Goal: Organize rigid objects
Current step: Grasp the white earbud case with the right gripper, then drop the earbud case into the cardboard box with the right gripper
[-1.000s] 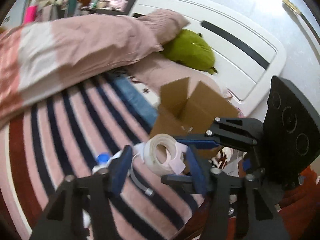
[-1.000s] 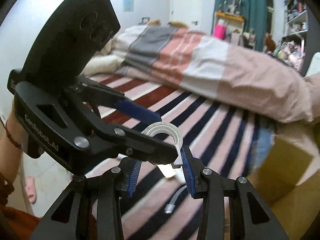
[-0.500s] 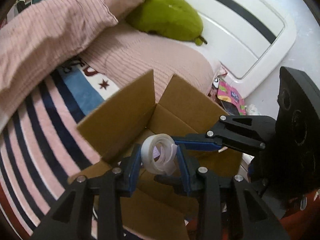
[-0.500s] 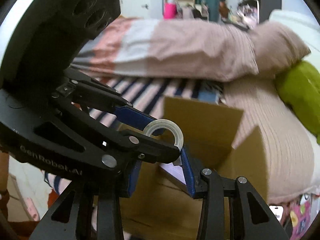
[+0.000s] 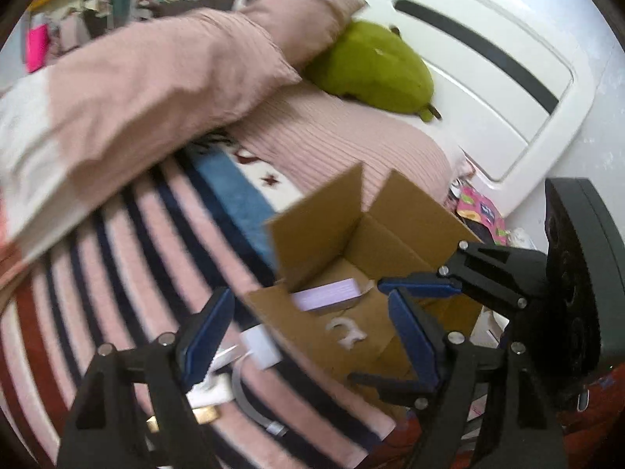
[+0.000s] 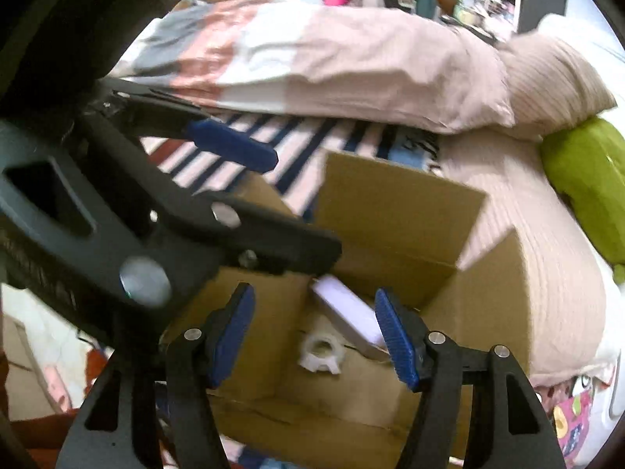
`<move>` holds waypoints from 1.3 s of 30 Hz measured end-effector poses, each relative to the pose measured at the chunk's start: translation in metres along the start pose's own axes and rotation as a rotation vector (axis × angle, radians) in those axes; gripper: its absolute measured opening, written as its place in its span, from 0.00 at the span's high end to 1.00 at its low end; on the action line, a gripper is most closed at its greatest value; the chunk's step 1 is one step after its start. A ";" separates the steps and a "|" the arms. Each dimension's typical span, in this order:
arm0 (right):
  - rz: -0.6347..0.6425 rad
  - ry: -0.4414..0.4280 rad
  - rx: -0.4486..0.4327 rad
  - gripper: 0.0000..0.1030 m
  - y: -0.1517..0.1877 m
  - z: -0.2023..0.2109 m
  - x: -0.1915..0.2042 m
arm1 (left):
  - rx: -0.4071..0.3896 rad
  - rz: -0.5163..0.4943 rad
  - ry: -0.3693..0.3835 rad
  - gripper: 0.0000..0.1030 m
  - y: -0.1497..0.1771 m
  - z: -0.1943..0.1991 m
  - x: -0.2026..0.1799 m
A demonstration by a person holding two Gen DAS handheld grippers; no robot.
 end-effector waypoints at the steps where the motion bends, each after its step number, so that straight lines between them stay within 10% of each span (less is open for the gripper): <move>1: 0.012 -0.019 -0.015 0.41 -0.005 0.002 0.012 | -0.021 0.013 -0.036 0.23 0.005 0.017 0.012; 9: 0.130 -0.334 -0.063 0.41 -0.024 -0.027 0.140 | -0.091 0.090 -0.281 0.20 0.084 0.108 0.109; 15: 0.102 -0.452 0.046 0.41 0.011 -0.109 0.209 | -0.103 0.218 -0.321 0.20 0.167 0.126 0.175; 22: -0.048 -0.358 0.074 0.42 0.044 -0.179 0.233 | -0.085 0.344 -0.316 0.20 0.226 0.113 0.212; 27: -0.015 -0.256 0.036 0.62 0.043 -0.189 0.238 | -0.084 0.378 -0.297 0.20 0.240 0.107 0.218; 39: 0.101 -0.292 -0.126 0.62 0.016 -0.131 0.233 | -0.146 0.376 -0.077 0.23 0.204 0.108 0.184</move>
Point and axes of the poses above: each gripper's, at about its wrist camera, not at the fingertips, and z roughly against the way its jaws point, x to its left, y to its underside, the point moved 3 cm from there along -z, roughly the way its jaws point, and after that the axes turned 13 degrees about -x, right-handed, at the moved point
